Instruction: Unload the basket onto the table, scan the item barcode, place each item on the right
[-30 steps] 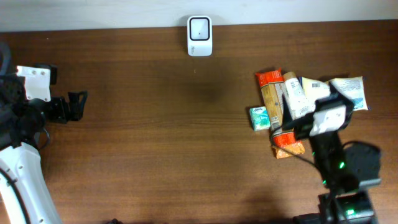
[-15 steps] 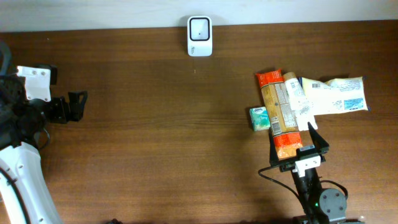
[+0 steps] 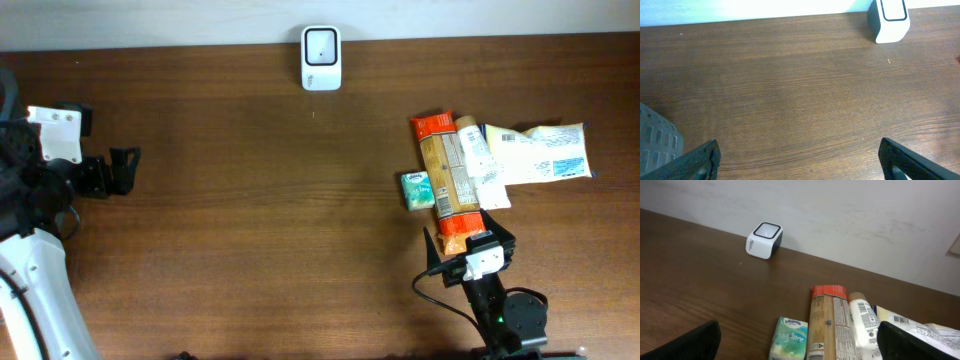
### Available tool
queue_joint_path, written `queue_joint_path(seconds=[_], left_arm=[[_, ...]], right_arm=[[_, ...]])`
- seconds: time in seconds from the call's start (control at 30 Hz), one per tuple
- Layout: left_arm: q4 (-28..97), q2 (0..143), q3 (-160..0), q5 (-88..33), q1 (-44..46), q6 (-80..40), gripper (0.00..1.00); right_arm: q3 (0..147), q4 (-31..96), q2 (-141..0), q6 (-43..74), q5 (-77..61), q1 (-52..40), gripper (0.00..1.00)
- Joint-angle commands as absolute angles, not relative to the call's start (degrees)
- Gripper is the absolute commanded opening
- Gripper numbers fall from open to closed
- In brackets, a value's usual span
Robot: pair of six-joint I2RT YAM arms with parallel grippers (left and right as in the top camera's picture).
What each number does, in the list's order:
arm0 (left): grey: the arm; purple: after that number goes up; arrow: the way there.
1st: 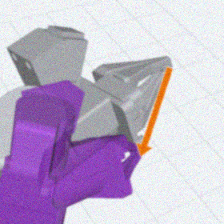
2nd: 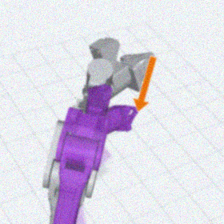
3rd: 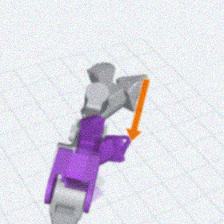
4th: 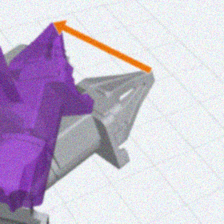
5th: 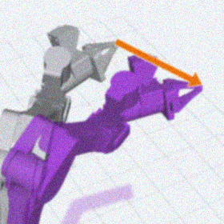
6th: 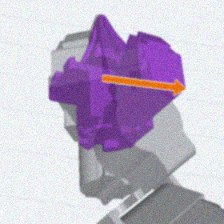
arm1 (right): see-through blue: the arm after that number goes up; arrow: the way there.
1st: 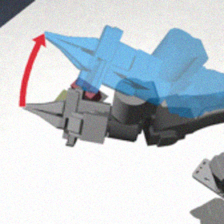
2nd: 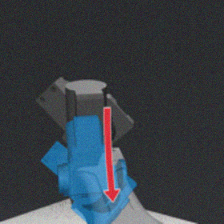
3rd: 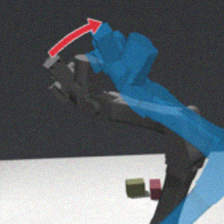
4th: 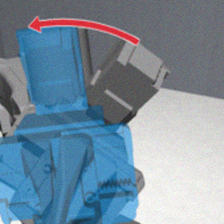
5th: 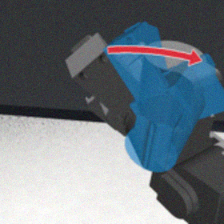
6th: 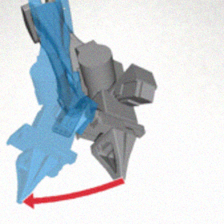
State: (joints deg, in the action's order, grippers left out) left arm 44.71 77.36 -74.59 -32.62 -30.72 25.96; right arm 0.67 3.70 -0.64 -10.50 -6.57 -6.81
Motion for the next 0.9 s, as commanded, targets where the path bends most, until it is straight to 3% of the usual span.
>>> queue_joint_path(seconds=[0.0,0.3,0.43,0.73,0.87], left_arm=[[44.6,77.2,-75.0,-33.2,-30.9,26.9,0.99],[44.6,77.2,-75.0,-33.2,-30.9,26.9,0.99],[44.6,76.1,-75.0,-22.5,-29.8,26.9,0.99],[46.1,61.5,-74.4,-13.5,-15.7,26.9,0.99],[44.6,51.9,-66.1,-11.0,-10.7,27.1,0.99]], right_arm=[[0.3,3.9,-0.2,-9.8,-7.3,-7.2,0.98],[0.3,3.9,-0.2,-9.8,-7.3,-7.2,0.98],[0.3,3.9,-0.2,-9.8,-7.3,-7.2,0.98],[0.3,3.9,-0.2,-9.8,-7.3,-7.2,0.98],[0.3,3.9,-0.2,-9.8,-7.3,-7.2,0.98]])
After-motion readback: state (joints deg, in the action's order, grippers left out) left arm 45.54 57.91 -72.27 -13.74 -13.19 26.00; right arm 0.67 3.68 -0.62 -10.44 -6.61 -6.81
